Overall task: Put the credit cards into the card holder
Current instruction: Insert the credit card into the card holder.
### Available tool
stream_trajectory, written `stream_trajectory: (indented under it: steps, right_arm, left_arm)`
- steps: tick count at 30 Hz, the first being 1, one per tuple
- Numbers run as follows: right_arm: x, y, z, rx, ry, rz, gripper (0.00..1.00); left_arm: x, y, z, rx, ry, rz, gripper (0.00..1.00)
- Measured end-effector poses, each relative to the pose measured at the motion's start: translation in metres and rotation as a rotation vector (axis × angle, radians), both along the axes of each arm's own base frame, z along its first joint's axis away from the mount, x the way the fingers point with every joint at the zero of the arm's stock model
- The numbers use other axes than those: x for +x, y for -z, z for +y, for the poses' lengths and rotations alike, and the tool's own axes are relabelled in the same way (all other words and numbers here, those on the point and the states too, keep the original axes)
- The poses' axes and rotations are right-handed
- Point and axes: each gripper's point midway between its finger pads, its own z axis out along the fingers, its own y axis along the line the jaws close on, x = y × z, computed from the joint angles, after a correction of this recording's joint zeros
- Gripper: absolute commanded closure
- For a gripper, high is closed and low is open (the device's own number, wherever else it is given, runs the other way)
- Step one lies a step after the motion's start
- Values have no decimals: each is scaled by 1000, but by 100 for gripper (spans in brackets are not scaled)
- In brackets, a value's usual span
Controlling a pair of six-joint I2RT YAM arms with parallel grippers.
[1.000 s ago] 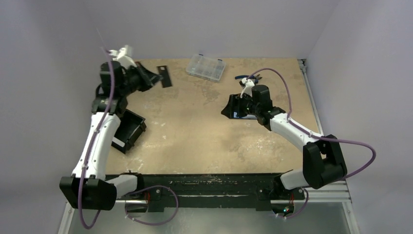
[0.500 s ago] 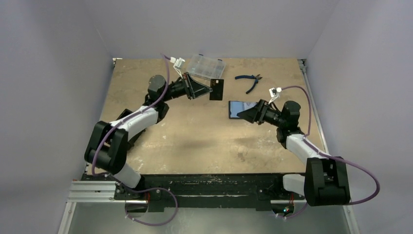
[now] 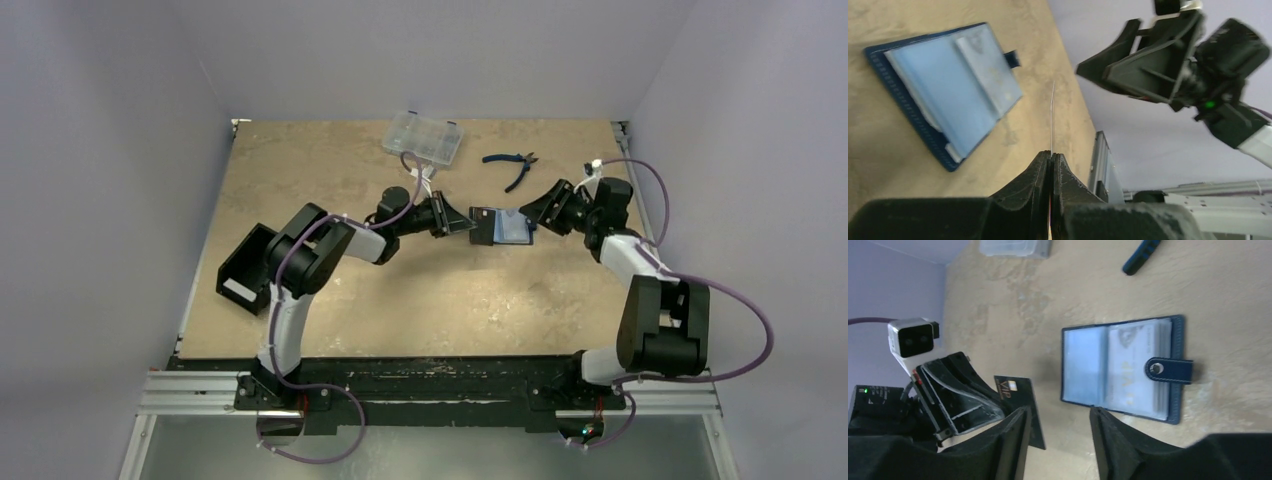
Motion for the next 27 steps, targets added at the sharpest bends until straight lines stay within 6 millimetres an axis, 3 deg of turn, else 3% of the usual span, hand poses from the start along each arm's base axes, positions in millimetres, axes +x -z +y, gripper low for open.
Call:
stream_trajectory:
  steps: [3, 5, 9, 14, 23, 27]
  right_arm:
    - [15, 9, -10, -62, 17, 25, 62]
    - [26, 20, -15, -94, 20, 56, 68]
    - [41, 55, -23, -131, 23, 139, 73]
    - [34, 96, -23, -128, 10, 252, 73]
    - [43, 102, -27, -145, 28, 248, 73]
    - [44, 105, -29, -153, 36, 250, 74]
  left_arm:
    - [9, 36, -10, 40, -11, 72, 100]
    - [16, 48, -15, 58, -19, 101, 100]
    - [28, 58, -23, 92, -39, 139, 100]
    - [40, 58, -37, 139, -50, 186, 100]
    - [50, 94, -42, 239, -72, 320, 100]
    - [52, 91, -43, 244, -67, 336, 100]
